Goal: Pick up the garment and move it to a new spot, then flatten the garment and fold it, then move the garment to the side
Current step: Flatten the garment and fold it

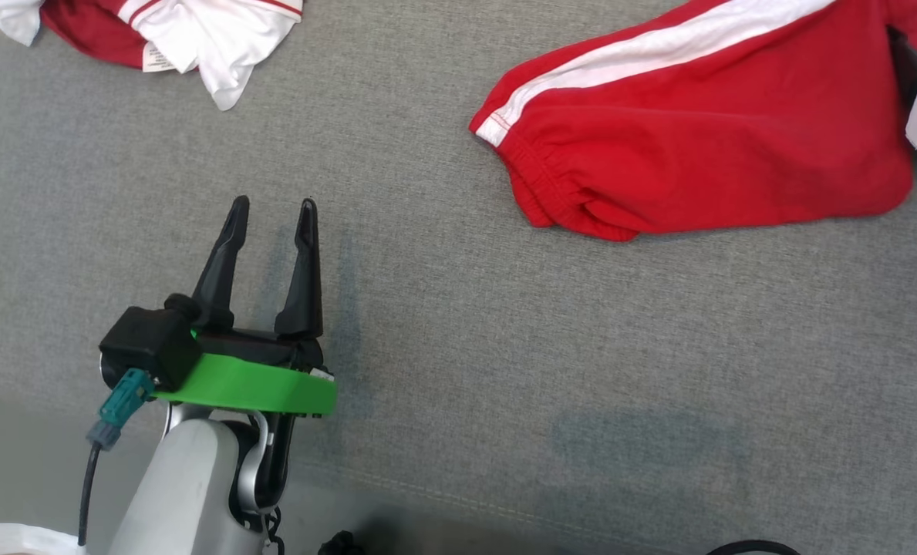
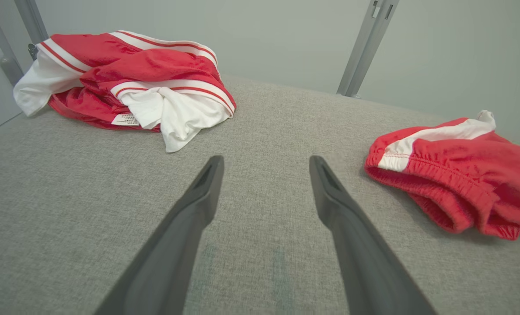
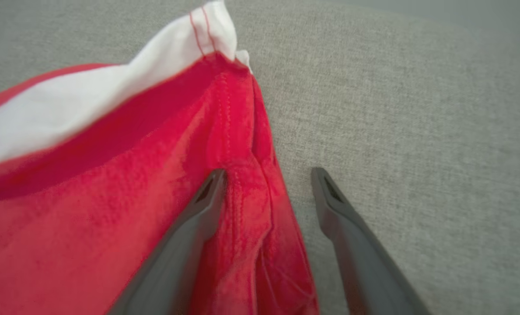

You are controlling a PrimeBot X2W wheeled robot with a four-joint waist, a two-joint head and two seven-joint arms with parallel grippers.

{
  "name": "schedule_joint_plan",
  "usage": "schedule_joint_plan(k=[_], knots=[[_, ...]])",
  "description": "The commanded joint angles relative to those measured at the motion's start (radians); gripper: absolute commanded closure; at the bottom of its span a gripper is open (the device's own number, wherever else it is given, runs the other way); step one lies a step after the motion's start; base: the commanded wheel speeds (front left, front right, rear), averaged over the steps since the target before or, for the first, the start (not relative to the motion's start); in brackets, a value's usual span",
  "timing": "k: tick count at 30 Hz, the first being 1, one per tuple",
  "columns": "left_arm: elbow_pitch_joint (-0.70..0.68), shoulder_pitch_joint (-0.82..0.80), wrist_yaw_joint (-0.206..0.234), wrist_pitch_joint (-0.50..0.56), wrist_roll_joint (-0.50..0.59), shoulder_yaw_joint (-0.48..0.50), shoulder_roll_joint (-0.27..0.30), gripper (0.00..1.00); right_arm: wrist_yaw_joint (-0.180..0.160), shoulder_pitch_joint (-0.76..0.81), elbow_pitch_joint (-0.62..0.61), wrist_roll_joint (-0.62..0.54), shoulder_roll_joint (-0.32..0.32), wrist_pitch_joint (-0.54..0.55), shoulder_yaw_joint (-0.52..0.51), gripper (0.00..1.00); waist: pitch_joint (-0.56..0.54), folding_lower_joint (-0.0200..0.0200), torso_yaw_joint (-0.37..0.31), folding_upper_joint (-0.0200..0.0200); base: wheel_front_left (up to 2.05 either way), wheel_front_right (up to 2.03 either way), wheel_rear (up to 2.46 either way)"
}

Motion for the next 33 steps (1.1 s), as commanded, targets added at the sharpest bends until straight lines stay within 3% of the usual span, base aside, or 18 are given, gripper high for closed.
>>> schedule_joint_plan(k=[1,3,4,5,16,21,24,25,33], knots=[[0.007,0.012,-0.020,0.000,0.027,0.017,-0.018,0.00,-0.001,0.018,0.029,-0.004,0.011,0.020,-0.003,0.00,0.008,0.0000,0.031,0.0000,0.00,0.00,0.00],[0.022,0.023,-0.051,0.000,0.066,0.047,-0.045,0.00,0.000,0.027,0.052,0.028,0.034,0.054,-0.017,0.02,0.001,0.0000,0.034,0.0000,0.00,0.00,0.00],[0.030,0.030,-0.063,0.000,0.080,0.060,-0.056,0.00,0.001,0.033,0.056,0.048,0.046,0.069,-0.020,0.92,-0.005,0.0000,0.033,0.0000,0.00,0.00,0.00],[0.037,0.038,-0.074,0.000,0.096,0.073,-0.064,0.00,0.001,0.040,0.056,0.071,0.054,0.088,-0.024,1.00,-0.011,0.0000,0.030,0.0000,0.00,0.00,0.00],[0.105,0.151,-0.132,0.000,0.219,0.153,-0.099,0.00,-0.001,0.132,-0.056,0.266,0.090,0.191,-0.115,1.00,-0.160,0.0000,-0.112,0.0000,0.00,0.00,0.00],[0.119,0.196,-0.139,0.000,0.258,0.159,-0.103,0.00,-0.001,0.210,-0.087,0.253,0.050,0.214,-0.201,1.00,-0.216,0.0000,-0.166,0.0000,0.00,0.00,0.00],[0.123,0.211,-0.143,0.000,0.276,0.157,-0.106,0.00,-0.001,0.266,-0.081,0.227,0.036,0.224,-0.299,1.00,-0.233,0.0000,-0.180,0.0000,0.00,0.00,0.00],[0.120,0.216,-0.144,0.000,0.280,0.156,-0.108,0.00,-0.001,0.299,-0.083,0.206,0.032,0.211,-0.376,1.00,-0.237,0.0000,-0.183,0.0000,0.00,0.00,0.00],[0.109,0.233,-0.146,0.000,0.272,0.150,-0.112,0.00,0.000,0.366,-0.192,0.055,0.065,0.106,-0.618,1.00,-0.208,0.0000,-0.185,0.0000,0.00,0.00,0.00]])
